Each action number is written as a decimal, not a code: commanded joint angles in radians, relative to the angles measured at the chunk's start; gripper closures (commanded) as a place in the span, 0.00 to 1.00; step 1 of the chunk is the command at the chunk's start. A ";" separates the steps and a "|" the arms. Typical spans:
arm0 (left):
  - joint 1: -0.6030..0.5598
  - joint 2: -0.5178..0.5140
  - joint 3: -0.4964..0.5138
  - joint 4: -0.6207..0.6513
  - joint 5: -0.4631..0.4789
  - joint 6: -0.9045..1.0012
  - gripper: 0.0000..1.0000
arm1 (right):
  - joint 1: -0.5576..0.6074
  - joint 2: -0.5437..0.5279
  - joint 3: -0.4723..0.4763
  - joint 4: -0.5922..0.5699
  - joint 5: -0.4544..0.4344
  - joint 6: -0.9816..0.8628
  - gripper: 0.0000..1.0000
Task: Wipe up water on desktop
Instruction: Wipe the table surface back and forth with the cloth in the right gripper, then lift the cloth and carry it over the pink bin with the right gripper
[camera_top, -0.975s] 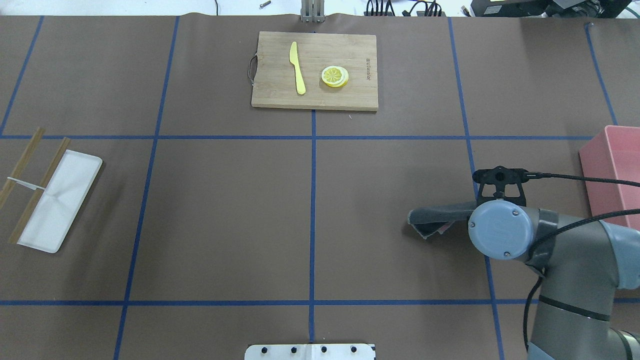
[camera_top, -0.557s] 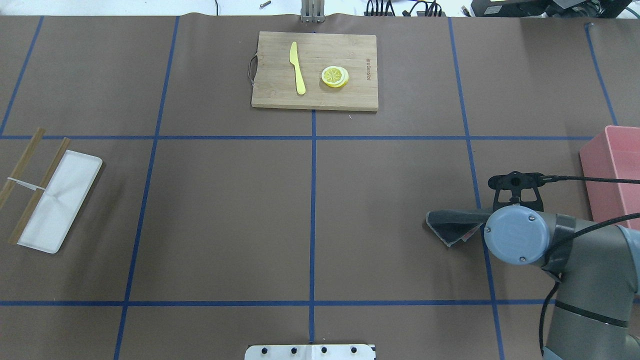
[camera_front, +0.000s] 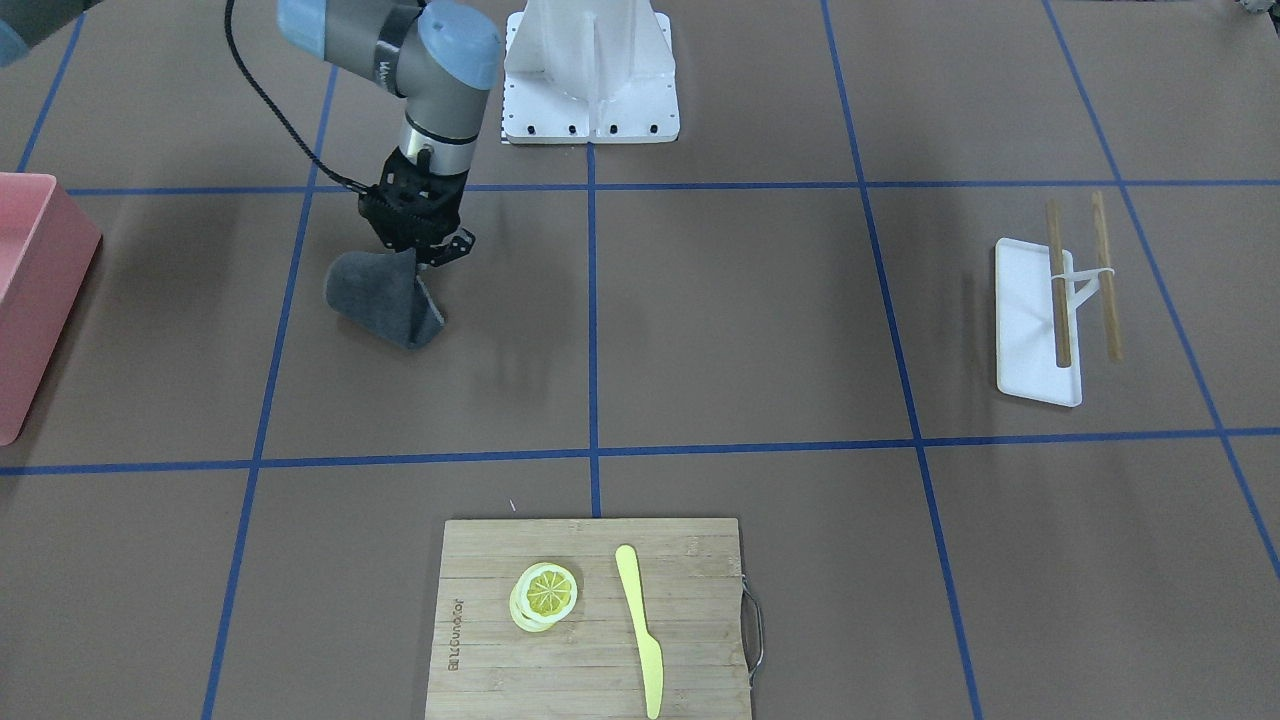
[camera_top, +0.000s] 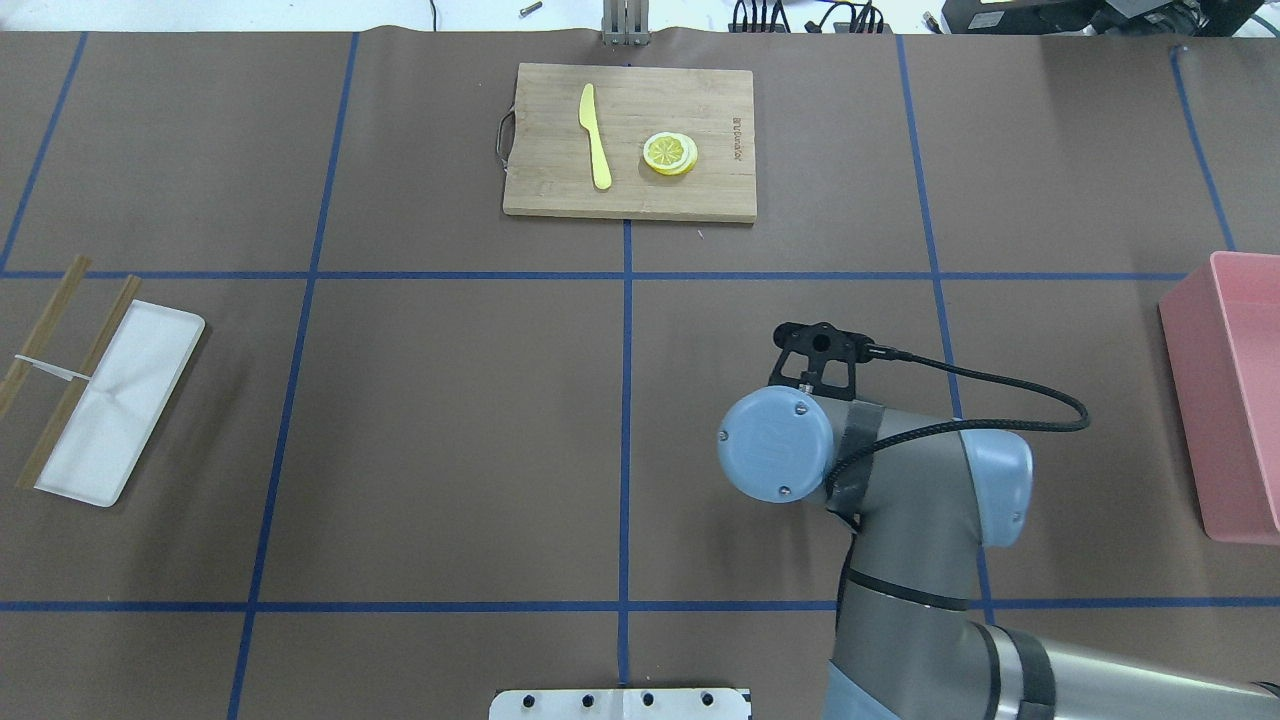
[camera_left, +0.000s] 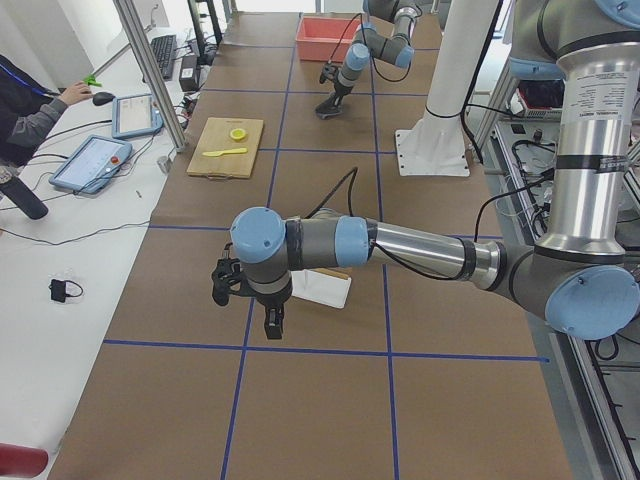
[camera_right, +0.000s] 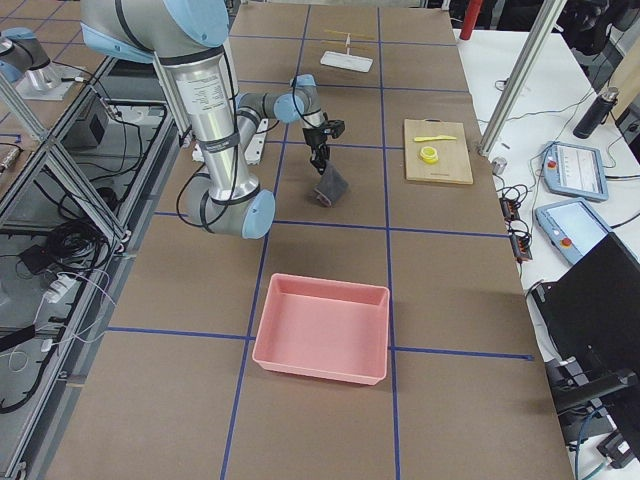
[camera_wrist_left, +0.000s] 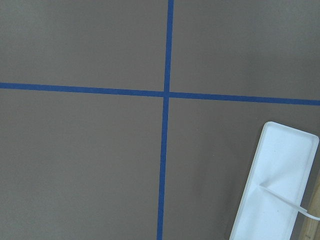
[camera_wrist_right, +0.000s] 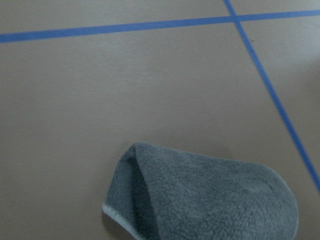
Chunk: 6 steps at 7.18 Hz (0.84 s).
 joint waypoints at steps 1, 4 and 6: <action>0.000 -0.002 0.001 0.000 0.000 0.000 0.01 | -0.009 0.134 -0.068 0.130 -0.009 0.148 1.00; 0.000 -0.002 0.001 0.000 0.000 0.000 0.01 | 0.069 0.201 0.129 0.139 -0.064 0.282 1.00; 0.000 0.000 0.001 0.000 0.000 0.000 0.01 | 0.173 0.120 0.370 -0.085 0.078 0.151 1.00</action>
